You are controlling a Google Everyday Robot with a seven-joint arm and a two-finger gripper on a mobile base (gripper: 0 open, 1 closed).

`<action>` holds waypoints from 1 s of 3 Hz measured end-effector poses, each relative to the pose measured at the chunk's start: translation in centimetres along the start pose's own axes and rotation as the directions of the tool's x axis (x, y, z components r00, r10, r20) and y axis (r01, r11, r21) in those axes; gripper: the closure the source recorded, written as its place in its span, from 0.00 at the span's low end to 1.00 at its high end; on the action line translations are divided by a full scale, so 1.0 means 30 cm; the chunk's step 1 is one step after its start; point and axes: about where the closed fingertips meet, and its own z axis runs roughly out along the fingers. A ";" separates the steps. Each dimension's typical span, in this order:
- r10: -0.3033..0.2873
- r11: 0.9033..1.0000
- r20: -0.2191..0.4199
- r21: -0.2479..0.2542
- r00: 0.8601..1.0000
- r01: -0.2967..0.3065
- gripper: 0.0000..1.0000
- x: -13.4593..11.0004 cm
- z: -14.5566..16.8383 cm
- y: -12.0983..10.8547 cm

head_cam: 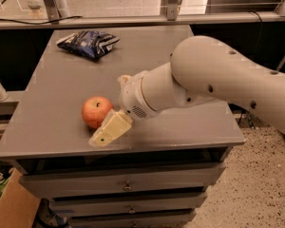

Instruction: Move apple near blue chip bag

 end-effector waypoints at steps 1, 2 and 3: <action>0.027 1.000 0.018 -0.011 0.999 -0.027 0.00 -0.010 0.074 0.006; 0.055 0.998 0.038 -0.040 0.998 -0.053 0.18 -0.010 0.138 0.039; 0.071 0.996 0.065 -0.054 0.995 -0.067 0.41 -0.021 0.165 0.059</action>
Offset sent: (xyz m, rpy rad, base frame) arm -0.0038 0.0541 -0.0424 0.0977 0.1020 0.0079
